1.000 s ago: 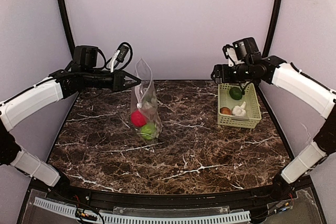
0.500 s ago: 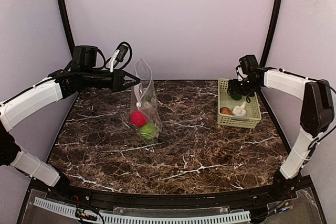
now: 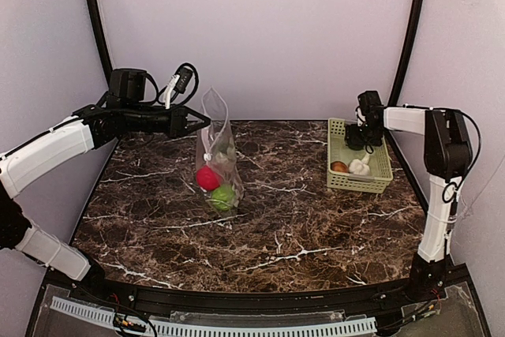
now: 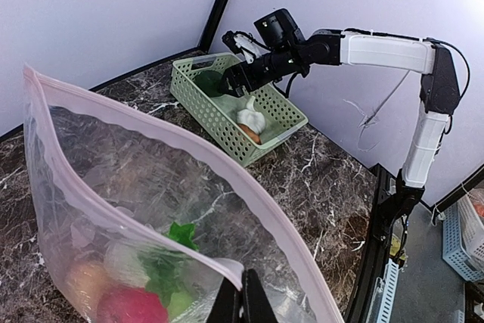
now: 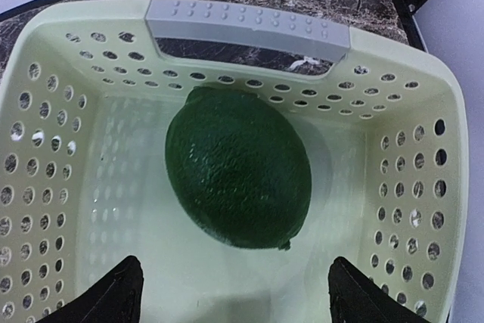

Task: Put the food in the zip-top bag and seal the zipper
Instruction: Pick up the fake fruit from the bin, then place the fake fruit in the zipper food storage bag, then pick up the fake vegetable from the bin, then place the fake vegetable in the zipper food storage bag.

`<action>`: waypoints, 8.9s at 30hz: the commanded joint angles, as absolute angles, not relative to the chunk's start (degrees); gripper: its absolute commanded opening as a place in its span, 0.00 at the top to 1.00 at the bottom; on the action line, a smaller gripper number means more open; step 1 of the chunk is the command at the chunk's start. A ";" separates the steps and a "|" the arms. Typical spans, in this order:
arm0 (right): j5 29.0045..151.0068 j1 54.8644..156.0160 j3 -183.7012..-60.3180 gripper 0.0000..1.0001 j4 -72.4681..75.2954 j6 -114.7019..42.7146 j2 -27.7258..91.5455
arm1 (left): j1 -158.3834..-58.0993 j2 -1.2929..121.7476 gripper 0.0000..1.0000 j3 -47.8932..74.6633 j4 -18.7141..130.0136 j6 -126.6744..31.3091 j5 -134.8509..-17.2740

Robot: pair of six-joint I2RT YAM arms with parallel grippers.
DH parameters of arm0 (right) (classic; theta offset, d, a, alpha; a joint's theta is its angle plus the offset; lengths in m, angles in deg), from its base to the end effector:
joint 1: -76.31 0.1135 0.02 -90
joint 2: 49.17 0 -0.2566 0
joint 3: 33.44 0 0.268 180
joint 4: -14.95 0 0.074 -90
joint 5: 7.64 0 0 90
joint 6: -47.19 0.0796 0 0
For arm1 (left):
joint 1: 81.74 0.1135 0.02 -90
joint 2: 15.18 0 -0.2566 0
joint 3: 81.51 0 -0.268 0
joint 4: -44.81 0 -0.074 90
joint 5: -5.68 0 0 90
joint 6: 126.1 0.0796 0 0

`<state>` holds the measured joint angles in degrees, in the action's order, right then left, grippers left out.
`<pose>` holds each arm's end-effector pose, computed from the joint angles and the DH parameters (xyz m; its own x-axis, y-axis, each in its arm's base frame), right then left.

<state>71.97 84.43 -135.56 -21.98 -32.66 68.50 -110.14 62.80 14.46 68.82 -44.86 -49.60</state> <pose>0.4872 0.0550 0.1481 -0.7782 0.0641 -0.6247 0.1086 0.9935 -0.0335 0.3001 -0.2138 0.3497 -0.4002 0.0741 -0.9134 0.8161 0.4822 -0.3185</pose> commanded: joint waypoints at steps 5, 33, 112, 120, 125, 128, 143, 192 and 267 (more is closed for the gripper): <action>70.93 83.02 -142.01 0.18 -19.60 -39.04 74.43 | -109.86 62.34 0.99 15.07 70.28 -43.80 -50.21; 73.06 82.66 -149.98 0.34 -21.31 -44.62 82.55 | -109.89 62.36 0.99 14.92 70.30 -44.09 -49.87; 77.32 133.53 -163.35 0.46 -19.85 -25.02 64.40 | -109.68 60.53 0.99 17.87 64.32 -46.05 -44.97; 73.95 133.50 -163.88 0.45 -24.35 -24.44 65.08 | -109.68 60.09 0.99 18.03 64.41 -45.78 -46.17; 73.67 133.53 -163.84 0.44 -26.07 -24.15 64.93 | -109.68 59.82 0.99 18.29 64.27 -45.76 -47.06; 73.50 133.51 -164.46 0.42 -27.48 -24.15 65.38 | -109.68 59.60 0.99 18.56 63.97 -45.69 -47.16; 76.04 133.47 -167.59 0.21 -29.73 -24.86 66.25 | -109.69 59.40 0.99 18.71 63.38 -46.08 -46.57; 70.87 90.70 -115.31 0.20 -27.52 -24.23 42.03 | -109.65 57.42 0.99 19.77 62.81 -45.28 -49.97; 74.61 114.48 -117.93 0.94 -10.42 -24.64 22.28 | -109.68 56.81 0.99 20.40 60.22 -45.25 -45.19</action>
<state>79.56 108.76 -112.37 -10.05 -22.58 18.95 -109.75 58.82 19.40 63.27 -45.29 -48.34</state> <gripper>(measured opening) 0.062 0.008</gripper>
